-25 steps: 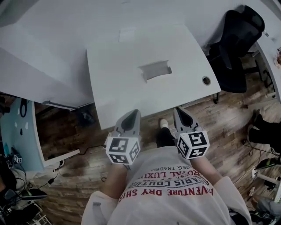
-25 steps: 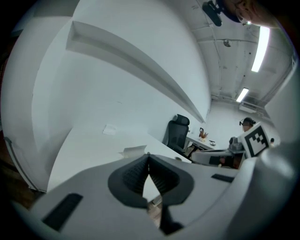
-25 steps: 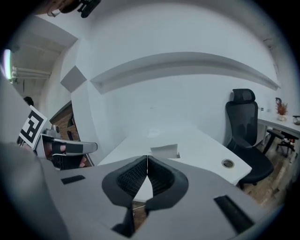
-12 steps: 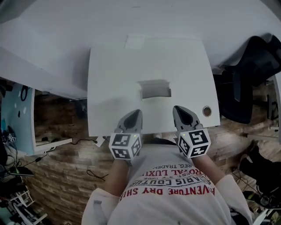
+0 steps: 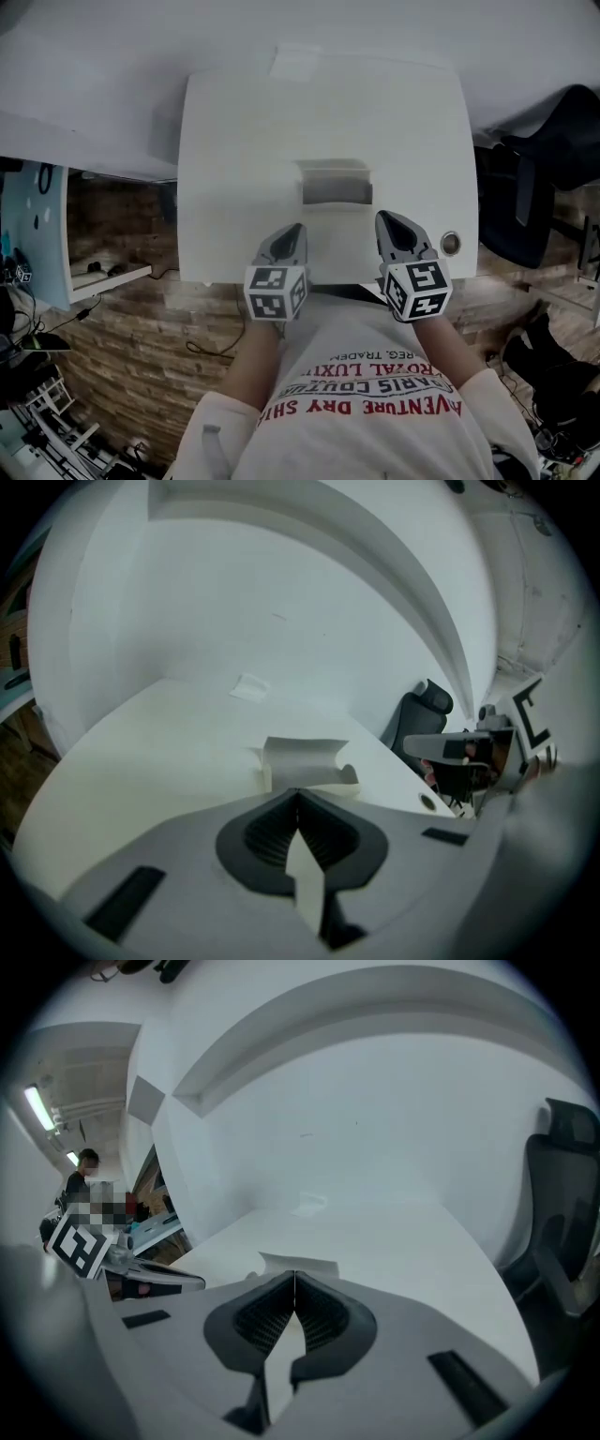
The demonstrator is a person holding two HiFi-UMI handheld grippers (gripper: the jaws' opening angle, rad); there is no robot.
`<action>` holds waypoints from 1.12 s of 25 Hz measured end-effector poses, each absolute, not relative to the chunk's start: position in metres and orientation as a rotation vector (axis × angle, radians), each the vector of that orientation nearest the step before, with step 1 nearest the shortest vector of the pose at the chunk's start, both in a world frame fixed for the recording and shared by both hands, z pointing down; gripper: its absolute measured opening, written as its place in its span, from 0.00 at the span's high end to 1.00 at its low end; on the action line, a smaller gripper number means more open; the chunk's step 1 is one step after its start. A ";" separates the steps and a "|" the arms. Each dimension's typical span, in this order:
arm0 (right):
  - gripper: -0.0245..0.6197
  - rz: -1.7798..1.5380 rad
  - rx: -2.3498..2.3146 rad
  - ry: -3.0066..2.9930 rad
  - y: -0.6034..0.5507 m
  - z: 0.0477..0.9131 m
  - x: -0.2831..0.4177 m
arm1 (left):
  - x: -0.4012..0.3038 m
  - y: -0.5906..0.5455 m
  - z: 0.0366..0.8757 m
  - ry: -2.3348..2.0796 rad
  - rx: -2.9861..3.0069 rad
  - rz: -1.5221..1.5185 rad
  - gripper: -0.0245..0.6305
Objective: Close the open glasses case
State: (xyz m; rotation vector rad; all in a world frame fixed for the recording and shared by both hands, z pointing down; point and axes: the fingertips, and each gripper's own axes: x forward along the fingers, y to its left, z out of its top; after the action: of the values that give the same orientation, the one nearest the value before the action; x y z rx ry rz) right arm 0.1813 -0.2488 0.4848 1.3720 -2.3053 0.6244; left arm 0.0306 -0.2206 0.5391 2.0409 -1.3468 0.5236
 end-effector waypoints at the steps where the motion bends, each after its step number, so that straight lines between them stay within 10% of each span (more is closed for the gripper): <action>1: 0.94 0.630 1.365 -2.294 -0.251 0.491 0.181 | 0.032 -0.224 0.545 -1.339 2.033 0.532 0.96; 28: 0.94 0.606 1.350 -2.204 -0.350 0.541 0.174 | 0.042 -0.262 0.600 -1.197 1.880 0.542 0.96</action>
State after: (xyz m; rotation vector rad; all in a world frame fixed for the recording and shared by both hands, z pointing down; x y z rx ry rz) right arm 0.1737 -0.3496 0.5405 1.3500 -2.2039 0.6064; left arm 0.0424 -0.2620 0.6000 1.8796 -1.1972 0.5419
